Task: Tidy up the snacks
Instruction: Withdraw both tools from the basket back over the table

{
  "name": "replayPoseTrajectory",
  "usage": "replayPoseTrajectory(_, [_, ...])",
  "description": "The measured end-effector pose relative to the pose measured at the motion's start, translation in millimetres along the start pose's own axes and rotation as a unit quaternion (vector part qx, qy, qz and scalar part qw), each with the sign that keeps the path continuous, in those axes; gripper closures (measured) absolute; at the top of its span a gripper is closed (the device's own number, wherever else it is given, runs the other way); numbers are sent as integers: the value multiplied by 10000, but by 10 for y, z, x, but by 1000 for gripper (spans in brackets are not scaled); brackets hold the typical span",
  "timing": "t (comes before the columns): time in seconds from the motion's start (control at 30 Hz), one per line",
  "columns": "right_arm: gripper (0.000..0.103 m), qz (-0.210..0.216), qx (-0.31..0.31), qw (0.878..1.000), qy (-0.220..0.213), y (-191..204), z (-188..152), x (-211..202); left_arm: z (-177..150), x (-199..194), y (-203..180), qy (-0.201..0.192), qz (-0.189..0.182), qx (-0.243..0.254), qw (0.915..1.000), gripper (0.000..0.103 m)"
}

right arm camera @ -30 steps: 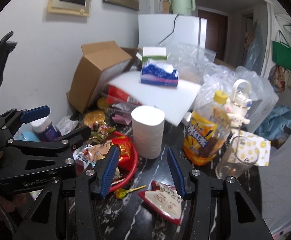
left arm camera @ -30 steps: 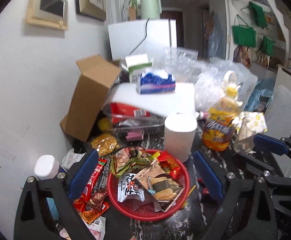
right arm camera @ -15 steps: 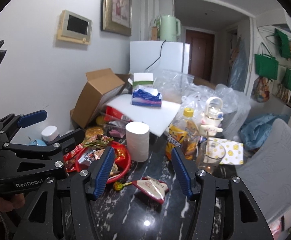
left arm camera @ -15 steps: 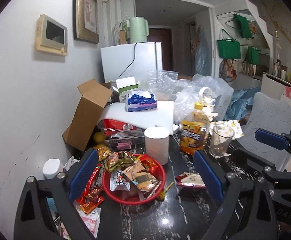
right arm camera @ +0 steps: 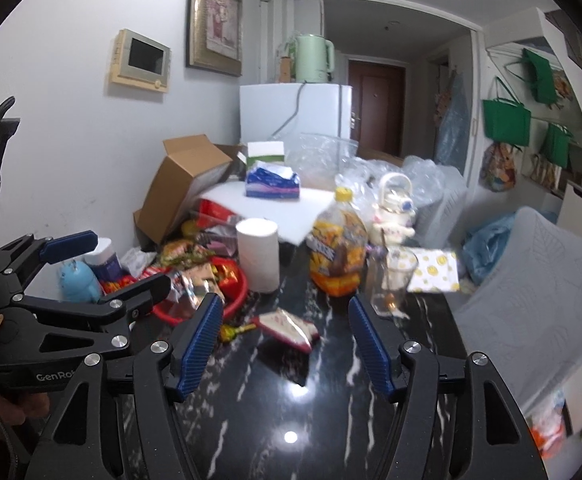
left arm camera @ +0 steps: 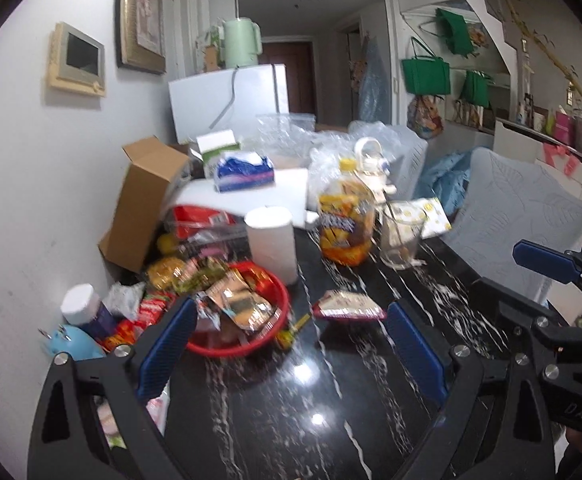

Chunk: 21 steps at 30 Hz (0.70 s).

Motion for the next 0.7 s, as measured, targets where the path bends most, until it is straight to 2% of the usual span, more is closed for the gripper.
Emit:
replayPoseTrajectory(0.33, [38, -110, 300, 9980, 550, -221, -534, 84, -496, 277, -193, 590, -207, -124, 9980, 6])
replayPoseTrajectory(0.7, [38, -112, 414, 9933, 1076, -363, -914, 397, -748, 654, -213, 1039, -118, -245, 9942, 6])
Point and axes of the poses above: each gripper's, at about its wrist camera, not at the fingertips, and x roughly the way its jaws point, y to its left, z to its top, the point moved 2 cm from there along x, roughly the way its jaws point, and after that the axes turned 9 degrees about -y, right-handed, at the moved point
